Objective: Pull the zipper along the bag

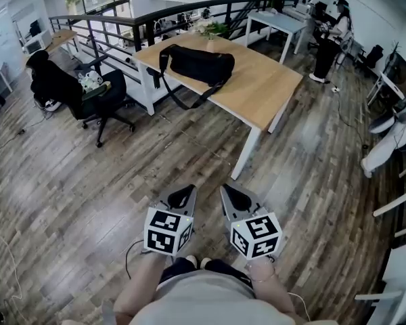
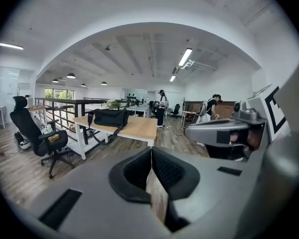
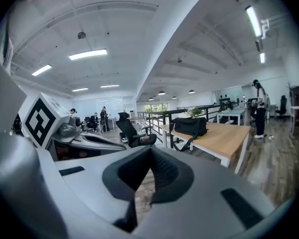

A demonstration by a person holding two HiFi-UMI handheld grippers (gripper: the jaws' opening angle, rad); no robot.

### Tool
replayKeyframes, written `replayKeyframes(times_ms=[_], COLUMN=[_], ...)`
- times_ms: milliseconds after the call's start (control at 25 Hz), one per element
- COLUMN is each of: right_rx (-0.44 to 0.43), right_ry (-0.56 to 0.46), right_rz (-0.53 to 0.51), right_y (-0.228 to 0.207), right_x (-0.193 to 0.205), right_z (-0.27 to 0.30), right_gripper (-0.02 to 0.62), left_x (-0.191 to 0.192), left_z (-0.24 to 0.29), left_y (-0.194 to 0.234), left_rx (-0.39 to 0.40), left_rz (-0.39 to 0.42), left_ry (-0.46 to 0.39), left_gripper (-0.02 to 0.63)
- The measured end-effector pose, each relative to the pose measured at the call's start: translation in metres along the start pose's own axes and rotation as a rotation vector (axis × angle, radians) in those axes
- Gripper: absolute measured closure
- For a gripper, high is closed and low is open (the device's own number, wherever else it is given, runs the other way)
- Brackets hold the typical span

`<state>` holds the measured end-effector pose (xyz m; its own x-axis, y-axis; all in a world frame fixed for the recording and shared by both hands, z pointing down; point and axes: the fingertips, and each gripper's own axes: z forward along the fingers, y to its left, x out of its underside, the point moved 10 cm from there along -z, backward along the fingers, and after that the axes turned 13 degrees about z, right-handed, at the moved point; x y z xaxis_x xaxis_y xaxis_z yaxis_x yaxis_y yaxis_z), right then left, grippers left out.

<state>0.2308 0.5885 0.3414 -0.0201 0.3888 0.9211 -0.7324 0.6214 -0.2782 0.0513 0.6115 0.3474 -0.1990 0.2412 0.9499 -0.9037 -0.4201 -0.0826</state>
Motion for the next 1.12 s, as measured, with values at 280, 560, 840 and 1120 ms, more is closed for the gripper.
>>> replayKeyframes(times_ms=[280, 560, 840, 1120], right_rx=[-0.019, 0.024, 0.098, 0.076], right_ry=[-0.018, 0.004, -0.004, -0.025], right_rz=[0.023, 0.026, 0.044, 0.041], right_y=[0.002, 0.007, -0.005, -0.030], right_x=[-0.002, 0.007, 0.012, -0.001], right_z=[0.008, 0.017, 0.023, 0.057], right_gripper=[0.588, 0.588, 0.590, 0.585], left_x=[0.001, 0.007, 0.016, 0.013], left_z=[0.006, 0.003, 0.004, 0.030], left_y=[0.005, 0.017, 0.041, 0.072], left_rx=[0.023, 0.052, -0.004, -0.021], left_rz=[0.005, 0.012, -0.018, -0.029], left_ry=[-0.005, -0.010, -0.023, -0.062], left_gripper=[0.588, 0.588, 0.588, 0.587])
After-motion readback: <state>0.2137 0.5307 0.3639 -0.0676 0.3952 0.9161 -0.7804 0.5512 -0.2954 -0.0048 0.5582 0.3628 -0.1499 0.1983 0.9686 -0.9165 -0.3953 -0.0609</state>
